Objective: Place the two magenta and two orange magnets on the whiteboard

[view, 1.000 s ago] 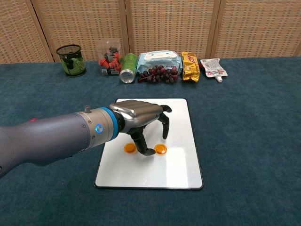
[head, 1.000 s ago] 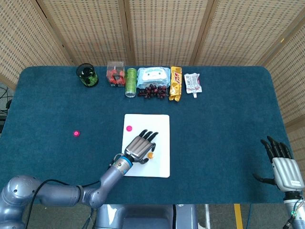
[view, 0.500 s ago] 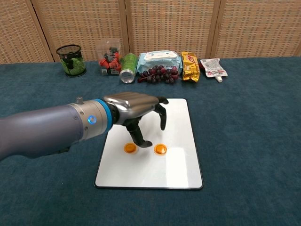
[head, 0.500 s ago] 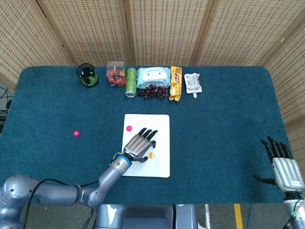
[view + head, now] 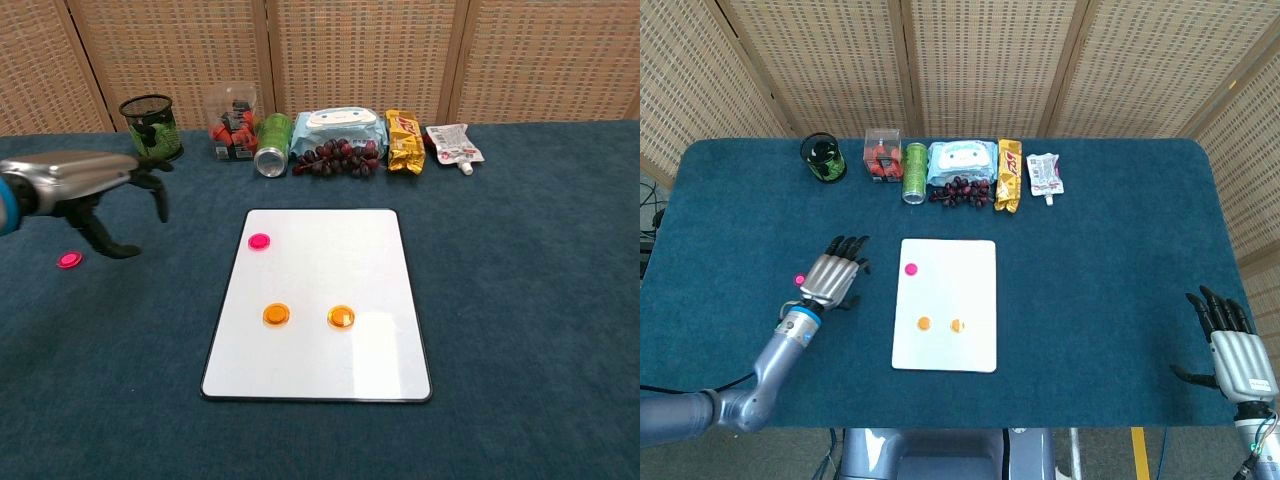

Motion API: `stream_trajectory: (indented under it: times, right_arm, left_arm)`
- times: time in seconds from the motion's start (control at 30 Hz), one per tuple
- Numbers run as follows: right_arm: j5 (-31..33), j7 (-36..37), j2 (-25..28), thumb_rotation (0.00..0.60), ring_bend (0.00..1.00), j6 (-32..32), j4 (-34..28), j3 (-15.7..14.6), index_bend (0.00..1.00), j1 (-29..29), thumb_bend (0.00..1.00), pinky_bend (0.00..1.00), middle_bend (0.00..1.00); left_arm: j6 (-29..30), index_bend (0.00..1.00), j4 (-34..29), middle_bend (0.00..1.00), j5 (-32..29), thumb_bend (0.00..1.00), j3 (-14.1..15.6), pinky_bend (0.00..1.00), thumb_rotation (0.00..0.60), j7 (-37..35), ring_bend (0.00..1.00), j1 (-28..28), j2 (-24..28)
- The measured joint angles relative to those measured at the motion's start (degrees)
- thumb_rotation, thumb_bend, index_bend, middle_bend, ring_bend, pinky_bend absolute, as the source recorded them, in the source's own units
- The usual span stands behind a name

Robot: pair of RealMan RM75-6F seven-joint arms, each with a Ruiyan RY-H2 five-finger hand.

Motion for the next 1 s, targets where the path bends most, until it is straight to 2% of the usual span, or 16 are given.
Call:
stream_trajectory:
  times: [0.2, 0.4, 0.77, 1.0]
  right_arm:
    - [0.1, -0.7, -0.2, 0.6, 0.0, 0.2, -0.1, 0.0, 0.0, -0.1, 0.0, 0.0, 0.0]
    - [0.1, -1.3, -0.3, 0.6, 0.0, 0.5, -0.2, 0.1, 0.0, -0.2, 0.0, 0.0, 0.0]
    - [0.1, -1.3, -0.4, 0.6, 0.0, 0.5, -0.2, 0.1, 0.0, -0.2, 0.0, 0.0, 0.0]
    - [0.2, -1.3, -0.4, 0.6, 0.0, 0.5, -0.2, 0.1, 0.0, -0.2, 0.0, 0.0, 0.0]
  left_arm:
    - [0.2, 0.35, 3.7, 0.0, 4.3, 0.32, 2.9, 0.0, 0.6, -10.0, 0.0, 5.1, 2.8]
    - [-0.3, 0.35, 10.7, 0.0, 7.8, 0.32, 4.0, 0.0, 0.6, -18.8, 0.0, 9.0, 3.1]
    - [-4.6, 0.35, 27.0, 0.0, 11.7, 0.32, 2.0, 0.0, 0.6, -27.2, 0.0, 11.1, -2.1]
    - [-8.5, 0.35, 33.7, 0.0, 14.3, 0.32, 0.5, 0.0, 0.6, -30.6, 0.0, 11.0, -6.5]
